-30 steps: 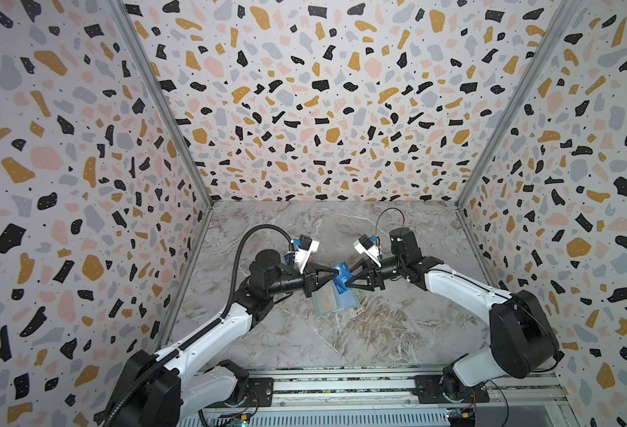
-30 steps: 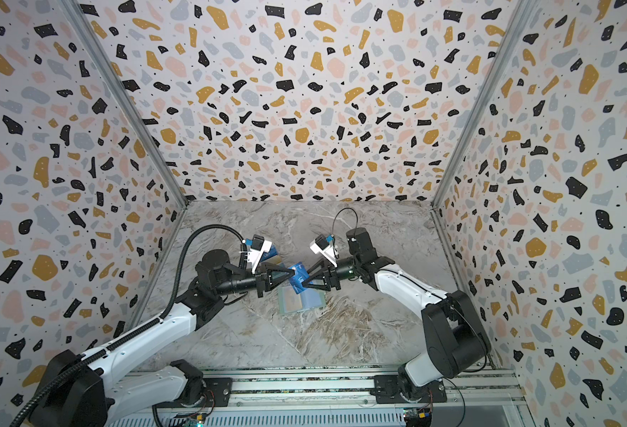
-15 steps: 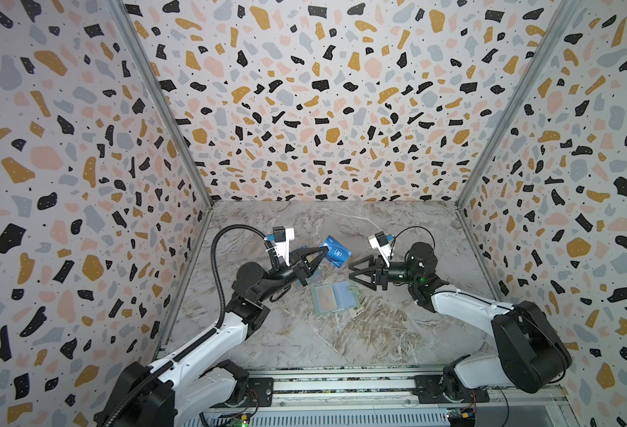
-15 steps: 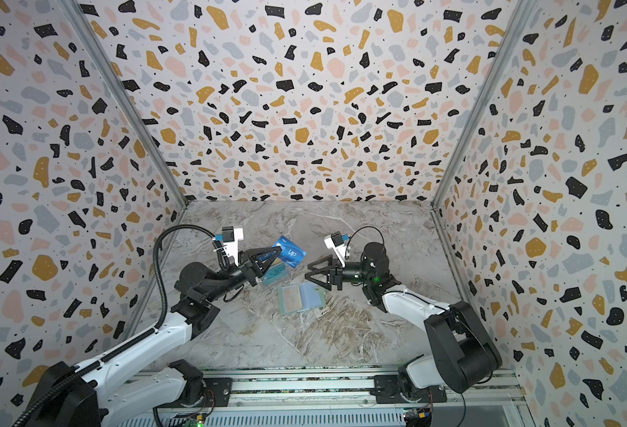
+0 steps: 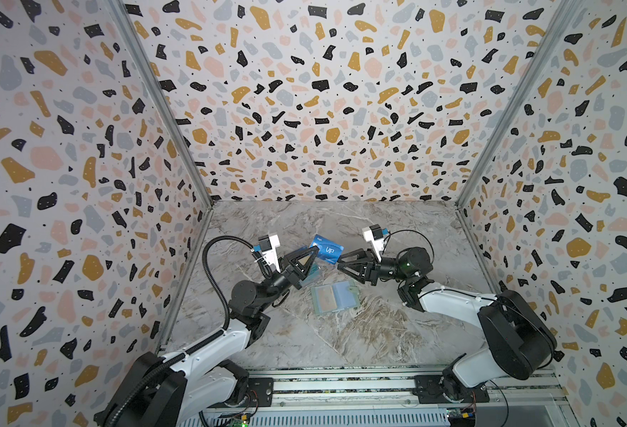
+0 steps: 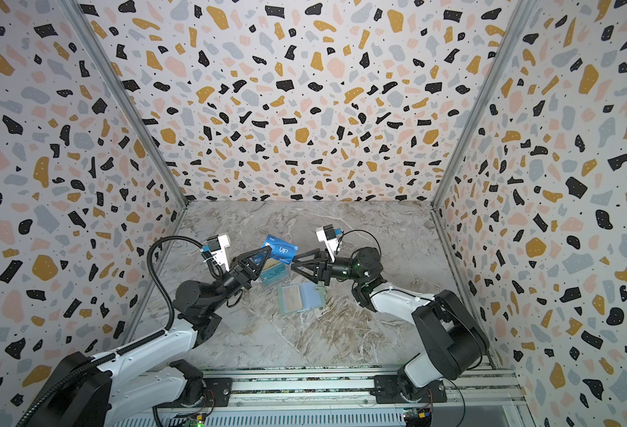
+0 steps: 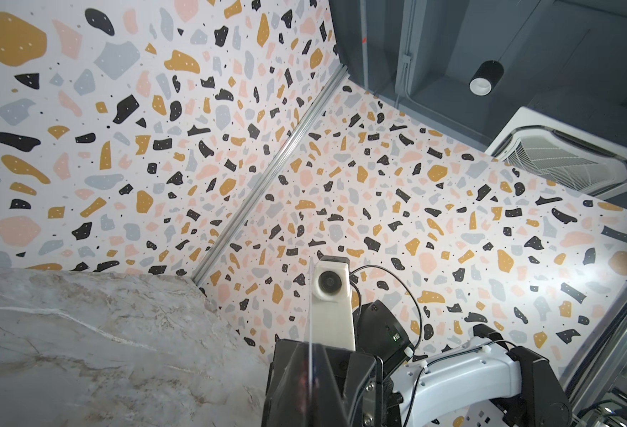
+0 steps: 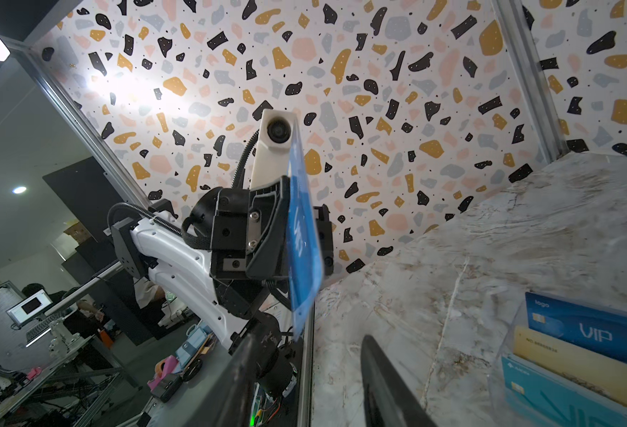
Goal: Take the credit cards out of the card holder
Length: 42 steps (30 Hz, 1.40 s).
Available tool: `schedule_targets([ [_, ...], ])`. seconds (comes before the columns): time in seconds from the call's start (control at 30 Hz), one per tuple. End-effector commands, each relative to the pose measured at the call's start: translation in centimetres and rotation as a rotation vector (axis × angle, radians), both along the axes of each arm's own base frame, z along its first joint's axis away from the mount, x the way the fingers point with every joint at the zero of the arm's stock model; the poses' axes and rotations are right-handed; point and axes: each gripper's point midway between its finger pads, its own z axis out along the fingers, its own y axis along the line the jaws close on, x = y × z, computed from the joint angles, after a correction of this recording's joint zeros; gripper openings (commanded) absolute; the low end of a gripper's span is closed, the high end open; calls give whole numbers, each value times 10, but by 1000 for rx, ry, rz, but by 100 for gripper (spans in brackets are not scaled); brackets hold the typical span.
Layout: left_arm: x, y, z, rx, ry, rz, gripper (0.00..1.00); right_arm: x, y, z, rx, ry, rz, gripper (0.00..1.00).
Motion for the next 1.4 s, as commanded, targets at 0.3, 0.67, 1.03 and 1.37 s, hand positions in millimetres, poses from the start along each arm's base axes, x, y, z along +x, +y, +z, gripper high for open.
schedule_targets([
  [0.3, -19, 19, 29, -133, -128, 21, 0, -3, 11, 44, 121, -79, 24, 37],
  [0.67, -18, 19, 26, -128, -132, 34, 0, -6, 20, 50, 140, -83, 50, 34],
  [1.03, -16, 20, 22, -120, -126, 44, 0, -4, 26, 51, 143, -76, 60, 20],
  [1.37, -7, 8, 7, 32, -106, 75, 18, -1, 26, 44, 118, -52, 58, 6],
])
